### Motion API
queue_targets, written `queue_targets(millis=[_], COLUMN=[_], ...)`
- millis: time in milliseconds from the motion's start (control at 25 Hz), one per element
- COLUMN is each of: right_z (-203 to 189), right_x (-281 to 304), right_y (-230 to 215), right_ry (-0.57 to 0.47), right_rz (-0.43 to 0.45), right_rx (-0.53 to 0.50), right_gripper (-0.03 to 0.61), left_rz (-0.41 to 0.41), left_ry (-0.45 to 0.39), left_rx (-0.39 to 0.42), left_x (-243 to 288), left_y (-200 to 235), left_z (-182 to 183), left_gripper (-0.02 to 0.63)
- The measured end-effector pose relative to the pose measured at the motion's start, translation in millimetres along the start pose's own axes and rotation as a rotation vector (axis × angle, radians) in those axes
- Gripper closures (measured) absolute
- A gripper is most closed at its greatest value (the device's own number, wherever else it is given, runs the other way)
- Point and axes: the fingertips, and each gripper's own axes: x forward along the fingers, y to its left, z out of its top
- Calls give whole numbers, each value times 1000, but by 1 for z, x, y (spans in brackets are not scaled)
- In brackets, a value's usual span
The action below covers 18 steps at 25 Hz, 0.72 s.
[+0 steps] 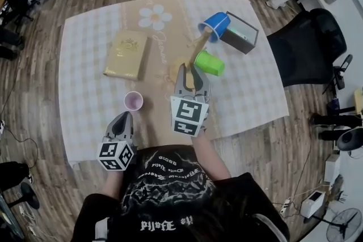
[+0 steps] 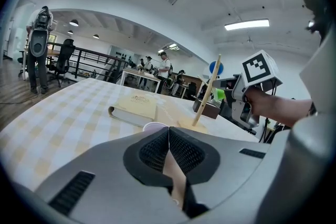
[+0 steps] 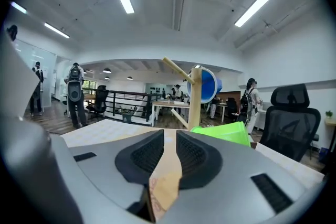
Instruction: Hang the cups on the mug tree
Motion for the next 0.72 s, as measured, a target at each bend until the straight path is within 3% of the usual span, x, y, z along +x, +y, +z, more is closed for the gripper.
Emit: queue_targets(millis=[200, 440, 560, 720], right_z=[-30, -80, -101, -132], right_x=[-16, -38, -49, -66], right_y=[9, -8, -22, -42], right_ry=[55, 165, 211, 286], right_rz=[125, 160, 142, 110], right_rx=[3, 42, 52, 73], right_gripper=[554, 571, 571, 571], left_rz=[-42, 38, 48, 25], left_ry=[-43, 25, 115, 184], left_rx=[-71, -166, -238, -387], left_x=[-4, 2, 13, 32], left_y=[-1, 30, 42, 49], left_z=[13, 13, 3, -5], left_gripper=[592, 580, 465, 423])
